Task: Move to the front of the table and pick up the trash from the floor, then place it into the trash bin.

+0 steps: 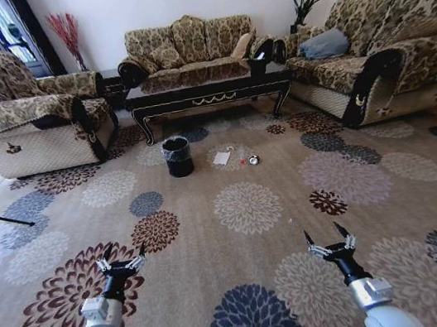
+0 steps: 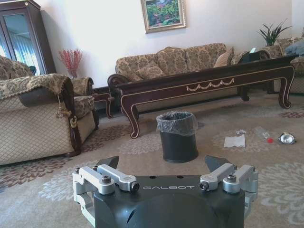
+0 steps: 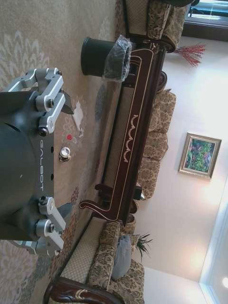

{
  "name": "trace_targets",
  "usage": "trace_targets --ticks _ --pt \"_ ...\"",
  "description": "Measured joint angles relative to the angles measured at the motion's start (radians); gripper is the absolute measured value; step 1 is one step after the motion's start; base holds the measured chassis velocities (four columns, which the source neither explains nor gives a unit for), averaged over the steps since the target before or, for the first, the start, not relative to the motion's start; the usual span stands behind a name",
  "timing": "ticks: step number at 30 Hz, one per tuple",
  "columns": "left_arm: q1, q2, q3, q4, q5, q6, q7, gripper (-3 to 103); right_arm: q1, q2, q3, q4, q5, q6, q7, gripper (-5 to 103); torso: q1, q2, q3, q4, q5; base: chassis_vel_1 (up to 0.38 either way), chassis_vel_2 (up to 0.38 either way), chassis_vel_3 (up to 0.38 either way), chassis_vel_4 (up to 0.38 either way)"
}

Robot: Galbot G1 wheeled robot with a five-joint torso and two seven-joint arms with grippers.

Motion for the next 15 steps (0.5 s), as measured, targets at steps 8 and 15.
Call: trace_targets --ticks 8,15 --pt "0.009 -0.001 -0.001 -0.002 0.006 -0.012 -0.014 100 -0.008 0.008 0.000 0.002 0.000 0.006 0.000 100 0.000 -0.031 -0.029 0.0000 0.0000 0.000 0.000 0.000 0.000" --pt "0.006 0.000 0.002 0.004 0.006 -0.040 -0.034 100 -0.015 0.010 0.001 -0.001 -0.001 0.010 -0.002 100 0.000 -0.053 -0.051 0.0000 0.0000 0.000 0.000 0.000 0.000"
